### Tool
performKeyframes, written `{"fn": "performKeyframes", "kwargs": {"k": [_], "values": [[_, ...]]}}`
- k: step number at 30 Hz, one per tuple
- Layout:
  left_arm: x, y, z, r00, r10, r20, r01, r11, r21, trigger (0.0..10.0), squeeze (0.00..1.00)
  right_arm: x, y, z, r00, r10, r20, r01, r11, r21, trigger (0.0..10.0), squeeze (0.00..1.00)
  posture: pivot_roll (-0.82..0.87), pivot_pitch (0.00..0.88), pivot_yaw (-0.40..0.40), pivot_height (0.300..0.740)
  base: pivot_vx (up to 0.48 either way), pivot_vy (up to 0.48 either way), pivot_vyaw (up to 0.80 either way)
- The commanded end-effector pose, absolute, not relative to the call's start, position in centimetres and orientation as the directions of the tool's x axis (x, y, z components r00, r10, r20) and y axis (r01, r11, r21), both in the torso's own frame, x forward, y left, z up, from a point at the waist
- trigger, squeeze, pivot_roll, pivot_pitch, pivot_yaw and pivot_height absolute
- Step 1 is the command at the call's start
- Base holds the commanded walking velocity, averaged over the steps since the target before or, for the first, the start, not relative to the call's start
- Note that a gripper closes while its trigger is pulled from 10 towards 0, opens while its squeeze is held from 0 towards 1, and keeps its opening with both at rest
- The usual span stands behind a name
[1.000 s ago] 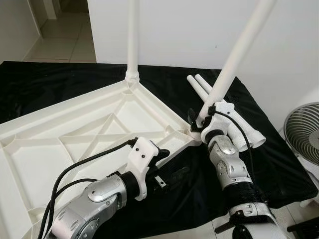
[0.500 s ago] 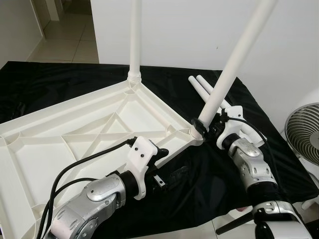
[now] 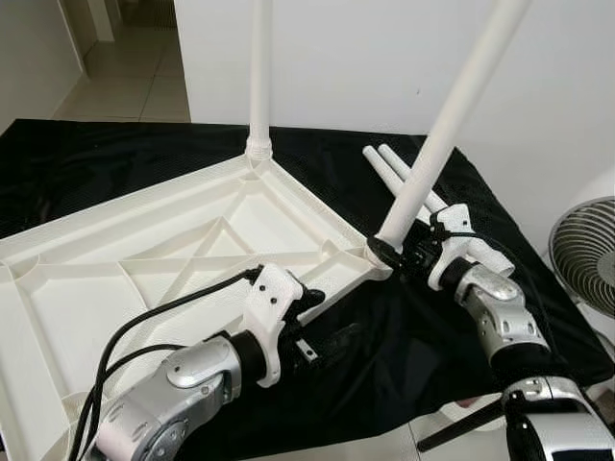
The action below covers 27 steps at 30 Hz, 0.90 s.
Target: Building children table
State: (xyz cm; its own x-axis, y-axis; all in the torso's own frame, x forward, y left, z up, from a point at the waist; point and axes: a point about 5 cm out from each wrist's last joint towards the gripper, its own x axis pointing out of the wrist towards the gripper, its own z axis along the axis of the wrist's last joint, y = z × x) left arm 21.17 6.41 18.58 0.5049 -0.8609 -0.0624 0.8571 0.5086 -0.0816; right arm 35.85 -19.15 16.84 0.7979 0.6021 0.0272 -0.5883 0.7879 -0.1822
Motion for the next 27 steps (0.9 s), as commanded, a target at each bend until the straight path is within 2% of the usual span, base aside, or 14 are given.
{"fn": "performKeyframes", "kwargs": {"k": [1, 12, 13, 14, 16, 17, 27], "values": [[21.1, 6.1, 18.6, 0.477, -0.876, -0.068, 0.871, 0.482, -0.094, 10.0, 0.00, 36.1, -19.0, 16.8, 0.788, 0.616, 0.014, -0.599, 0.771, -0.214, 10.0, 0.00, 0.07, 0.091, -0.054, 0.740, 0.000, 0.000, 0.00], [21.4, 5.9, 18.7, 0.479, -0.875, -0.068, 0.870, 0.483, -0.093, 10.0, 0.00, 36.5, -18.0, 16.0, 0.781, 0.624, -0.011, -0.610, 0.761, -0.220, 10.0, 0.00, 0.07, 0.083, -0.051, 0.740, 0.000, 0.000, 0.00], [21.4, 5.9, 18.8, 0.478, -0.876, -0.067, 0.871, 0.483, -0.094, 10.0, 0.00, 36.5, -17.8, 15.7, 0.780, 0.625, -0.018, -0.613, 0.759, -0.219, 5.9, 0.00, 0.07, 0.083, -0.051, 0.740, 0.000, 0.000, 0.00], [21.4, 5.9, 18.8, 0.477, -0.876, -0.067, 0.871, 0.482, -0.094, 10.0, 0.00, 36.5, -17.8, 15.5, 0.781, 0.624, -0.026, -0.615, 0.760, -0.213, 5.0, 0.00, 0.07, 0.083, -0.051, 0.740, 0.000, 0.000, 0.00], [21.4, 5.9, 18.8, 0.477, -0.876, -0.068, 0.871, 0.482, -0.095, 10.0, 0.00, 36.5, -17.8, 15.4, 0.782, 0.622, -0.029, -0.613, 0.761, -0.212, 5.0, 0.00, 0.07, 0.084, -0.050, 0.740, 0.000, 0.000, 0.00], [21.4, 5.9, 18.8, 0.478, -0.876, -0.069, 0.870, 0.483, -0.097, 10.0, 0.00, 36.6, -17.9, 15.2, 0.785, 0.619, -0.035, -0.611, 0.763, -0.211, 0.0, 0.00, 0.07, 0.084, -0.051, 0.740, 0.000, 0.000, 0.00], [21.5, 6.0, 18.9, 0.481, -0.874, -0.068, 0.868, 0.486, -0.102, 10.0, 0.00, 36.7, -18.4, 14.4, 0.809, 0.584, -0.062, -0.585, 0.790, -0.184, 0.0, 0.00, 0.07, 0.089, -0.054, 0.740, 0.000, 0.000, 0.00]]}}
